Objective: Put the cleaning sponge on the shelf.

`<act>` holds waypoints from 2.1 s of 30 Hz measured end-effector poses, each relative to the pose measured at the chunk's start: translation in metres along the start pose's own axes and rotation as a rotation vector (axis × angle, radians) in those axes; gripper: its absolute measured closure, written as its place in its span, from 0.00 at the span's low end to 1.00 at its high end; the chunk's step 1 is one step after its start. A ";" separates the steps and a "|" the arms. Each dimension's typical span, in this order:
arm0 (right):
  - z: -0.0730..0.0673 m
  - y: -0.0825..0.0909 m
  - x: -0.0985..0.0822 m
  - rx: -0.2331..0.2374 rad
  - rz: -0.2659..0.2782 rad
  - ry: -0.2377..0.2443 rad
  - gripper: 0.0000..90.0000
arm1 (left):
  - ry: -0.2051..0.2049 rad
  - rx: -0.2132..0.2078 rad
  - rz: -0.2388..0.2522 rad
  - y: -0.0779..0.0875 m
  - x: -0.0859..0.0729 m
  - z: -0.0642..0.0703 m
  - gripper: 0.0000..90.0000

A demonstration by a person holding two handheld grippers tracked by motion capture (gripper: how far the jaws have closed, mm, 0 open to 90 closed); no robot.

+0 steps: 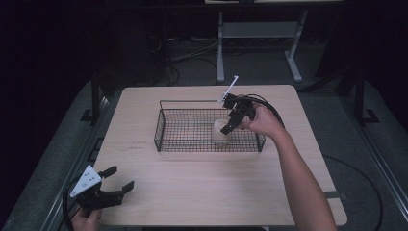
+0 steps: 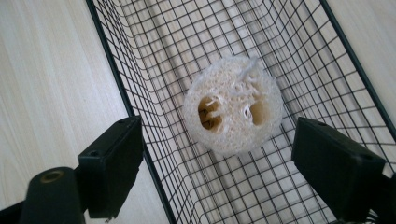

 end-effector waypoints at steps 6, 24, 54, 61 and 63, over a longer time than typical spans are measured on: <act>0.000 0.002 -0.008 0.002 0.007 -0.013 0.18 | 0.000 0.001 0.000 0.000 0.000 0.001 0.15; -0.009 0.018 -0.012 -0.013 0.028 0.007 0.18 | -0.002 -0.003 0.001 -0.001 0.000 0.001 0.15; -0.033 0.025 -0.035 0.022 0.044 0.021 0.18 | -0.009 -0.009 -0.009 -0.003 0.000 0.002 0.15; -0.039 0.027 -0.042 0.005 0.048 0.037 0.19 | -0.008 -0.011 -0.010 -0.003 0.000 0.003 0.16; -0.040 0.027 -0.042 0.003 0.050 0.040 0.19 | -0.009 -0.013 -0.011 -0.004 0.000 0.004 0.15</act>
Point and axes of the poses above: each handheld gripper's, and its own axes: y roughly backward along the jaws, x roughly out of its top, z roughly to its right, the point moved 3 cm from there along -y, roughly forward along the jaws, and after that the axes turned 1 degree about y, right-handed, at the moved point
